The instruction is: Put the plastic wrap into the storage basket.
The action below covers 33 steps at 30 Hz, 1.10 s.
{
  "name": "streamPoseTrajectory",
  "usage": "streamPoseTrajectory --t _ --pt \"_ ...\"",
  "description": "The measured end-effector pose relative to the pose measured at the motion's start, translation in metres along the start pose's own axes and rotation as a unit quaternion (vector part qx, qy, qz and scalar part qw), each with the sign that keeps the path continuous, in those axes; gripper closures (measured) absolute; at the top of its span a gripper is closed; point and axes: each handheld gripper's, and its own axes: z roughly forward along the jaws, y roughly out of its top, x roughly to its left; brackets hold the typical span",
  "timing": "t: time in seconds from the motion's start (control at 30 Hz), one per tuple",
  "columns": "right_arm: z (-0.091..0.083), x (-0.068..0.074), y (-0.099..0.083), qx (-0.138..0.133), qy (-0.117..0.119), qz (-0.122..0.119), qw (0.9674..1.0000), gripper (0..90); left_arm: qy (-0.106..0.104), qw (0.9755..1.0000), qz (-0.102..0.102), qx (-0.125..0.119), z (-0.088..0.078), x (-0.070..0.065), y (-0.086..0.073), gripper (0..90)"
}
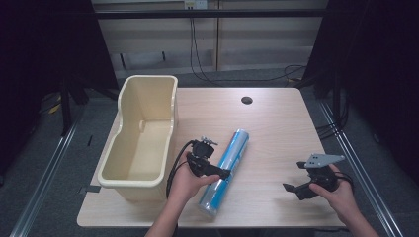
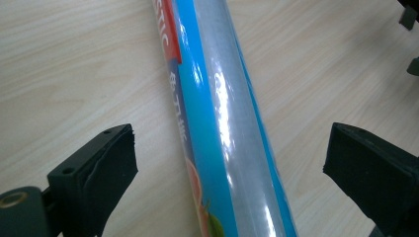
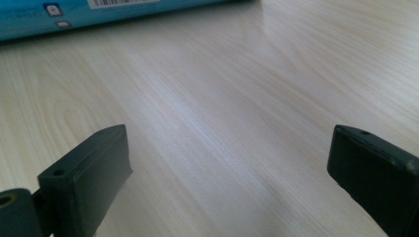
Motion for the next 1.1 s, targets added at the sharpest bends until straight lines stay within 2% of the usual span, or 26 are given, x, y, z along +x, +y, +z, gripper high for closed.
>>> streamPoseTrajectory --t 0.1,0.13,0.23,0.27,0.47,0.53,0.57,0.6,0.63,0.7,0.77,0.8,0.83,0.87,0.9,0.93,0.97,1.1 --pt "-0.002 0.001 0.001 -0.002 -0.004 0.002 1.0 2.0 -0.001 1.0 -0.004 0.007 0.004 0.0 0.005 5.7" --pt "-0.001 0.001 0.001 -0.004 -0.005 0.001 1.0 1.8 0.004 0.9998 -0.003 0.019 0.007 0.0 0.008 6.7" --pt "0.0 0.0 -0.001 0.003 -0.007 0.0 1.0 1.8 0.009 0.9997 -0.009 0.022 0.01 -0.001 0.015 7.4" --pt "0.0 0.0 -0.002 0.004 -0.005 0.0 1.0 2.2 0.011 0.9996 -0.002 0.025 0.011 -0.001 0.017 7.4" --pt "-0.003 -0.003 -0.002 -0.004 -0.011 0.001 0.9999 2.0 0.019 0.9988 -0.002 0.045 0.022 -0.005 0.033 9.8" --pt "-0.003 -0.004 -0.002 -0.003 -0.01 0.0 0.9999 2.2 0.02 0.9987 0.004 0.047 0.024 -0.005 0.034 11.6" --pt "-0.004 -0.004 -0.002 -0.004 -0.01 0.0 0.9999 2.2 0.022 0.9983 -0.004 0.053 0.028 -0.005 0.037 11.4" --pt "-0.004 -0.004 -0.002 -0.005 -0.011 0.006 0.9999 2.3 0.021 0.998 0.004 0.06 0.029 -0.004 0.038 11.2" --pt "-0.004 -0.004 -0.002 -0.007 -0.012 0.004 0.9999 2.2 0.021 0.998 0.004 0.06 0.029 -0.004 0.038 11.8" --pt "-0.004 -0.005 -0.002 -0.007 -0.009 0.001 0.9999 2.3 0.022 0.9973 -0.004 0.07 0.035 -0.003 0.039 11.6" --pt "-0.004 -0.004 -0.003 -0.005 -0.009 0.004 0.9999 2.2 0.028 0.9971 0.001 0.071 0.039 -0.003 0.04 12.2" --pt "-0.004 -0.004 -0.003 -0.005 -0.006 -0.001 1.0 2.4 0.023 0.9967 -0.004 0.078 0.041 -0.003 0.04 12.1" --pt "-0.003 -0.004 -0.002 -0.005 -0.007 0.0 1.0 2.3 0.025 0.9962 0.0 0.083 0.042 -0.002 0.041 12.5" --pt "-0.004 -0.004 -0.002 -0.006 -0.007 -0.001 1.0 2.2 0.025 0.9962 0.0 0.083 0.042 -0.002 0.041 13.3" --pt "-0.004 -0.004 -0.002 -0.006 -0.007 -0.001 1.0 2.4 0.026 0.996 -0.01 0.085 0.046 -0.004 0.039 13.4" --pt "-0.005 -0.004 -0.002 -0.007 -0.008 -0.001 0.9999 2.3 0.026 0.996 -0.01 0.085 0.046 -0.004 0.039 13.5" --pt "-0.005 -0.004 -0.002 -0.009 -0.008 0.0 0.9999 2.2 0.029 0.9956 -0.001 0.089 0.048 -0.003 0.039 14.1" --pt "-0.005 -0.006 -0.003 -0.01 -0.008 0.004 0.9999 2.2 0.029 0.9948 -0.009 0.097 0.054 -0.002 0.036 15.5"
